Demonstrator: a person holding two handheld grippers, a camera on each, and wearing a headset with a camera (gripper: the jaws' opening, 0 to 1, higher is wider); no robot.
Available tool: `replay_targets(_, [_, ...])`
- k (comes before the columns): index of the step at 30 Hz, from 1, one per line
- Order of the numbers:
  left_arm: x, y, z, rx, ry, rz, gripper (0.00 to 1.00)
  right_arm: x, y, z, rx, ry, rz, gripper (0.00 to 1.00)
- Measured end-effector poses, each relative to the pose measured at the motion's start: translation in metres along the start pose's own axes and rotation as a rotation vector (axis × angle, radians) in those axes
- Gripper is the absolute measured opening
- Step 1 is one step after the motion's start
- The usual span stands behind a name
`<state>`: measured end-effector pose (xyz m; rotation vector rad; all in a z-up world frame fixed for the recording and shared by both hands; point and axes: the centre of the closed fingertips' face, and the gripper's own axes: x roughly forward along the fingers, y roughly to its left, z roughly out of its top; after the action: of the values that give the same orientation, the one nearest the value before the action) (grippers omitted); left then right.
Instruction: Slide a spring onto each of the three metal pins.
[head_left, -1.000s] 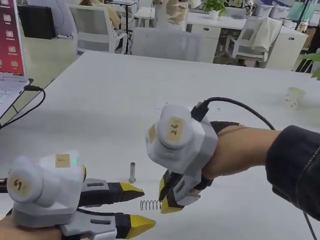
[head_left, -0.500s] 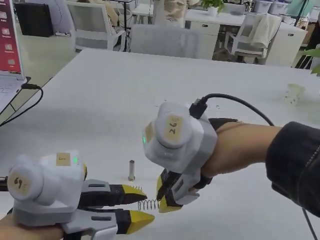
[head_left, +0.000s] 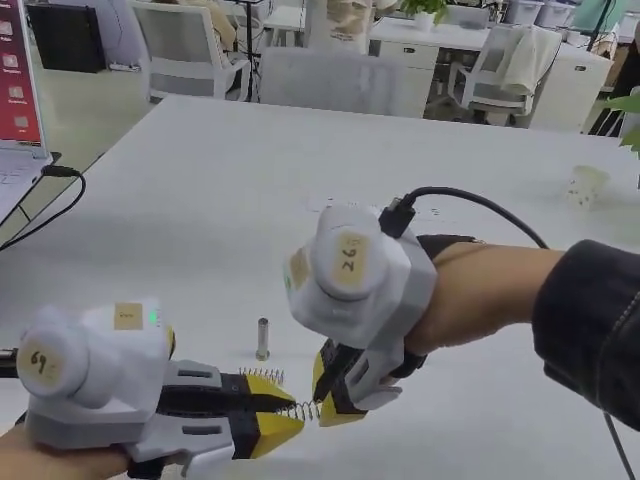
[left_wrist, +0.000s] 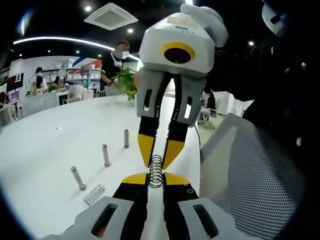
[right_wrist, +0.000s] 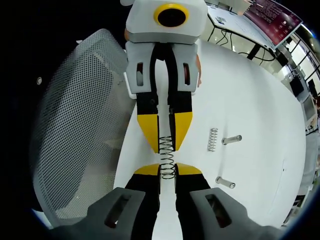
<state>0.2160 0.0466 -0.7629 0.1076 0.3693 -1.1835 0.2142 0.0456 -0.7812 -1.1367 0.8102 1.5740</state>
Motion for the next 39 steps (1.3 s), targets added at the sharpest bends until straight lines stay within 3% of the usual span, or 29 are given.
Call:
replay_targets(15, [0.000, -0.005, 0.000, 0.015, 0.006, -0.022, 0.02, 0.002, 0.003, -0.001, 0.019, -0.022, 0.016, 0.09])
replay_targets(25, [-0.003, -0.007, 0.010, 0.013, -0.025, -0.029, 0.02, 0.007, 0.004, -0.006, 0.037, -0.027, 0.026, 0.10])
replay_targets(39, [-0.006, -0.007, 0.012, 0.015, -0.044, -0.026, 0.02, 0.003, 0.004, -0.004, 0.040, -0.042, 0.021, 0.09])
